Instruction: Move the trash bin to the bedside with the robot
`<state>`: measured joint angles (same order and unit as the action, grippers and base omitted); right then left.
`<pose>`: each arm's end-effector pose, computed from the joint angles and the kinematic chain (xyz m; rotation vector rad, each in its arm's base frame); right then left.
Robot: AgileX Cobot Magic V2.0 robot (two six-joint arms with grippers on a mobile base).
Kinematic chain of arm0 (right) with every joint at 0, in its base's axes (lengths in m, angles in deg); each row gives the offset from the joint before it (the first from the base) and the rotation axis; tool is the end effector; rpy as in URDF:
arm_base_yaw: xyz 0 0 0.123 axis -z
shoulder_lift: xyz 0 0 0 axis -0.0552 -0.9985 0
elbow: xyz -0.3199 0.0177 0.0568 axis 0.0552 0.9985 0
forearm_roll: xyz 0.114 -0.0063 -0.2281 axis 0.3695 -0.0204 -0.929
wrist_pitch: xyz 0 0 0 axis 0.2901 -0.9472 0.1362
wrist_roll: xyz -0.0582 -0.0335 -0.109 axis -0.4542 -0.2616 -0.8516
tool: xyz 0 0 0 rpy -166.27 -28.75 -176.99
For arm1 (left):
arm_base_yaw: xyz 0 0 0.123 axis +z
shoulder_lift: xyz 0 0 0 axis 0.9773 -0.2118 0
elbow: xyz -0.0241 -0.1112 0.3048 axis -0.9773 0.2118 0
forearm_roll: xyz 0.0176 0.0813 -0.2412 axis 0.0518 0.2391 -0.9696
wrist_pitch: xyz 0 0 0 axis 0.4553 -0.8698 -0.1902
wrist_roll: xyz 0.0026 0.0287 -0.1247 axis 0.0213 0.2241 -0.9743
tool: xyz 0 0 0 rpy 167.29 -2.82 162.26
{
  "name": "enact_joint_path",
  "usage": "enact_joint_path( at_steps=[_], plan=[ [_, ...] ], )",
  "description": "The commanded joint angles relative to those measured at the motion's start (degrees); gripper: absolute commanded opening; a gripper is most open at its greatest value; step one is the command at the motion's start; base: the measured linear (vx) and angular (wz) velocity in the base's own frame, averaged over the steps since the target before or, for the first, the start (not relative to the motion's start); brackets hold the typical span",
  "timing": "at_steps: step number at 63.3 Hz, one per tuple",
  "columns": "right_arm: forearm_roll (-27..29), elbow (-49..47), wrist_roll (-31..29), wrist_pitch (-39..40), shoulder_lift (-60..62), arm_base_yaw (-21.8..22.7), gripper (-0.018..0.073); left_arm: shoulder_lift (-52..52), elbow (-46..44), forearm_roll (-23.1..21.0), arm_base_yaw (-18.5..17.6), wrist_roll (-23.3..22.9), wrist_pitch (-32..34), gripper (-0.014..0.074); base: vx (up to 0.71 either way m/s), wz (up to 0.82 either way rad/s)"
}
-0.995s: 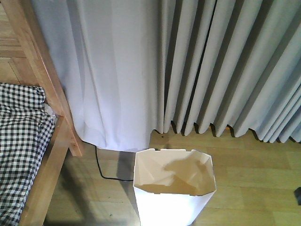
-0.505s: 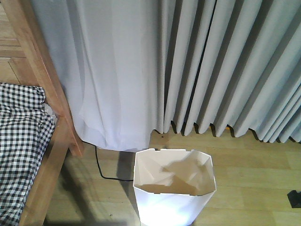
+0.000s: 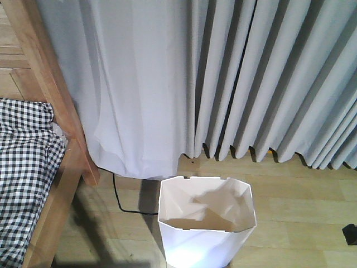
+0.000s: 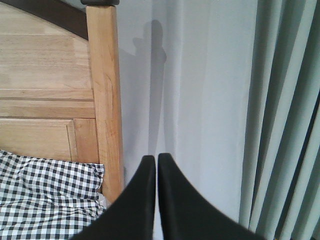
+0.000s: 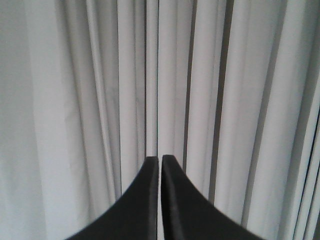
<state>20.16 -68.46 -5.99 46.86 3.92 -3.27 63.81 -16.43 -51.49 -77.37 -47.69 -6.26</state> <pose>0.0565 -0.0001 0.1973 0.0124 1.5722 0.0124 0.0558 0.0003 0.1879 -0.0500 1.6369 -0.0378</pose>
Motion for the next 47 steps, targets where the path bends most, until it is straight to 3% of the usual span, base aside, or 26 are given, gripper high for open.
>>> enact_joint_path(
  at_steps=[1,47],
  plan=[
    [-0.6,1.1,0.1,4.7,0.5,-0.1,-0.0011,0.5,1.6,-0.5,-0.2,-0.5,4.1,-0.0006,0.0,0.0],
    [-0.4,1.1,0.1,4.7,0.5,-0.1,-0.0011,0.5,1.6,-0.5,-0.2,-0.5,4.1,-0.0006,0.0,0.0]
  ],
)
